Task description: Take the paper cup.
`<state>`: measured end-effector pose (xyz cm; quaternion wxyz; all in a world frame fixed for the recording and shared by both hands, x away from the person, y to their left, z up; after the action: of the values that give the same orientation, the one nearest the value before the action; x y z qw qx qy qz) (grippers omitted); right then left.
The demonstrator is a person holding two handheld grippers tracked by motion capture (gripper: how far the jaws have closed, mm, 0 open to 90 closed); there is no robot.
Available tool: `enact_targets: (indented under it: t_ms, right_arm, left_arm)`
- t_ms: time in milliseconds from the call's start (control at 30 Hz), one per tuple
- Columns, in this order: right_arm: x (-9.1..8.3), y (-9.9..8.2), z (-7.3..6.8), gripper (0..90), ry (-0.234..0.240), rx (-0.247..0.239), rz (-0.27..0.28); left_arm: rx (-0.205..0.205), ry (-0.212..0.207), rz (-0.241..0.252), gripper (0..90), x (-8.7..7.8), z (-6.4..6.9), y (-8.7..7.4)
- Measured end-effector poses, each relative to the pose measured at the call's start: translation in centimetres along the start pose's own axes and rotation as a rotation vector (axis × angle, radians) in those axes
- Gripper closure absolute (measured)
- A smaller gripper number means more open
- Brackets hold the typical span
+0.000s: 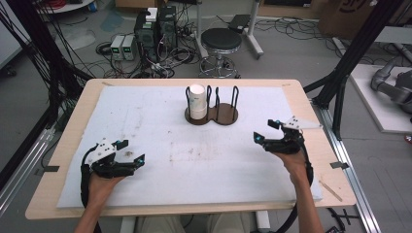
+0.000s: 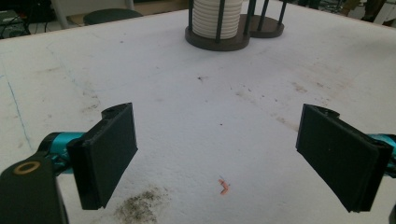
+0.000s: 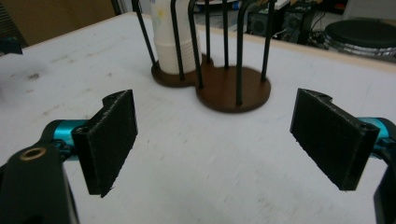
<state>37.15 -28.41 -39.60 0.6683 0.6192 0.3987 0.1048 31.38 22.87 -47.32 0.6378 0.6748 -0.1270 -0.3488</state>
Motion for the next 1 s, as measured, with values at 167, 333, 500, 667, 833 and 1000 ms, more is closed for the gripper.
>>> enact_targets:
  t_ms: [167, 333, 500, 667, 833, 1000]
  right_arm:
    - [-0.4, 3.0, 0.9, 15.2, 0.008, -0.027, -0.013]
    - [0.0, 6.2, 1.6, 15.2, 0.009, -0.071, -0.035]
    - [2.0, 9.3, 2.5, 15.2, 0.032, -0.105, -0.084]
    - [4.1, 11.1, 2.6, 15.2, 0.059, -0.136, -0.133]
    - [7.3, 13.4, 2.1, 15.3, 0.104, -0.188, -0.197]
    - [10.3, 15.4, 1.3, 15.3, 0.147, -0.239, -0.273]
  left_arm:
    - [0.000, 0.000, -0.004, 12.2, 0.0, 0.0, 0.0]
    - [-0.006, 0.000, -0.004, 12.2, 0.0, -0.1, 0.0]
    - [-0.006, -0.001, -0.005, 12.2, 0.0, 0.0, 0.0]
    - [-0.008, 0.000, -0.007, 12.2, 0.1, -0.1, 0.0]
    - [-0.012, 0.001, -0.012, 12.2, 0.1, -0.1, 0.0]
    - [-0.013, 0.003, -0.008, 12.2, 0.1, -0.1, 0.0]
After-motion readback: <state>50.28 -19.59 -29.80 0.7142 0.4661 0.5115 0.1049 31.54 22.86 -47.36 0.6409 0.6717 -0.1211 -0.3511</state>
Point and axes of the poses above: each handheld gripper's, and its own axes: x roughly forward along the jaws, y roughly out of its top, z roughly to its right, the point moved 3 cm from there along x, roughly forward along the jaws, and after that the axes turned 1 degree about x, right-handed, at the moved point
